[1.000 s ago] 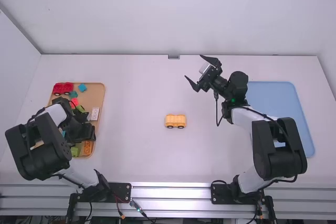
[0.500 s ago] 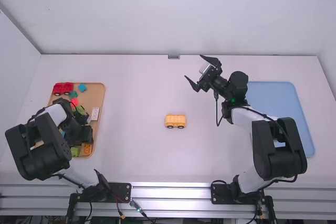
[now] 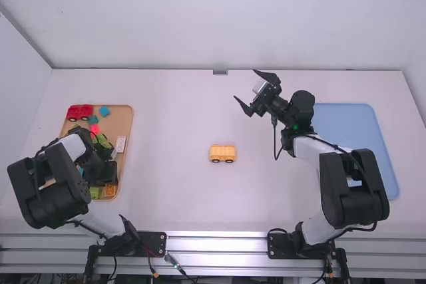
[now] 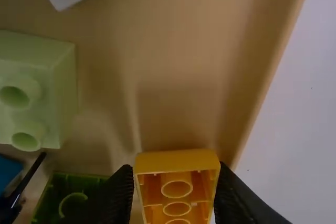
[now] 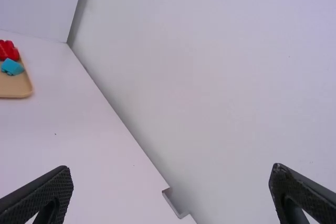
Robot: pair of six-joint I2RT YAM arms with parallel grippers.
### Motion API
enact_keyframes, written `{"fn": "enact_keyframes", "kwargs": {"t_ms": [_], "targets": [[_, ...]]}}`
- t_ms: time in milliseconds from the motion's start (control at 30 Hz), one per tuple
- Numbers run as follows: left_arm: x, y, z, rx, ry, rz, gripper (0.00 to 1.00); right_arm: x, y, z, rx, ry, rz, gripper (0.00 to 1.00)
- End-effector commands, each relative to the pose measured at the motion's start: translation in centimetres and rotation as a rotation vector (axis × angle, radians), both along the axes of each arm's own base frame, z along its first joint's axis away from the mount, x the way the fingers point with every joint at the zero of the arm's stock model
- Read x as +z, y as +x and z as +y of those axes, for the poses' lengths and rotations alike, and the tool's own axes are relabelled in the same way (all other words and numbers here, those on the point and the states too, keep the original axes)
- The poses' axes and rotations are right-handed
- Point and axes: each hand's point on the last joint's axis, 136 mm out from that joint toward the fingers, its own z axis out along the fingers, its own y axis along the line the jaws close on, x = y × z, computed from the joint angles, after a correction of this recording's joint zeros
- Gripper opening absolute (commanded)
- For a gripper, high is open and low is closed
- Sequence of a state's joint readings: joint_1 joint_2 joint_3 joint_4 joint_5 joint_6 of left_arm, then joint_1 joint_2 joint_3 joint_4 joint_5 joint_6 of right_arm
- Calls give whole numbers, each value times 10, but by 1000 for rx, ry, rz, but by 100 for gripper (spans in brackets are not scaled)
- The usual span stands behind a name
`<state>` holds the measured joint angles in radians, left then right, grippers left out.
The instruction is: Assemble lego blocks to make yellow taxi
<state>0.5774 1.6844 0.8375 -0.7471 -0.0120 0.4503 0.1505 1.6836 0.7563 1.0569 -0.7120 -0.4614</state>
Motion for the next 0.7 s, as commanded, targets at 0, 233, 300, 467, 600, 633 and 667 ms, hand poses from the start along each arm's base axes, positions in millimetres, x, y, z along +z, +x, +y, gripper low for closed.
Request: {"fn": "enact_keyframes", "kwargs": {"t_ms": [0, 233, 300, 467, 600, 633, 667], "targets": [[4, -2, 1, -7, 7, -7, 42, 23, 0, 1, 8, 21, -43, 99], [3, -3, 0, -9, 11, -6, 42, 23, 0, 1, 8, 21, -43, 99], [3, -2, 0, -10, 10, -6, 36, 23, 0, 1, 8, 22, -42, 99], [3, -3, 1, -8, 11, -6, 31, 23, 0, 2, 9, 21, -43, 99], [3, -3, 1, -9, 11, -6, 29, 23, 0, 1, 8, 22, -42, 99], [3, -3, 0, -9, 11, -6, 29, 23, 1, 1, 8, 21, -43, 99], [3, -2, 0, -11, 11, -6, 29, 23, 0, 1, 8, 21, -43, 99]]}}
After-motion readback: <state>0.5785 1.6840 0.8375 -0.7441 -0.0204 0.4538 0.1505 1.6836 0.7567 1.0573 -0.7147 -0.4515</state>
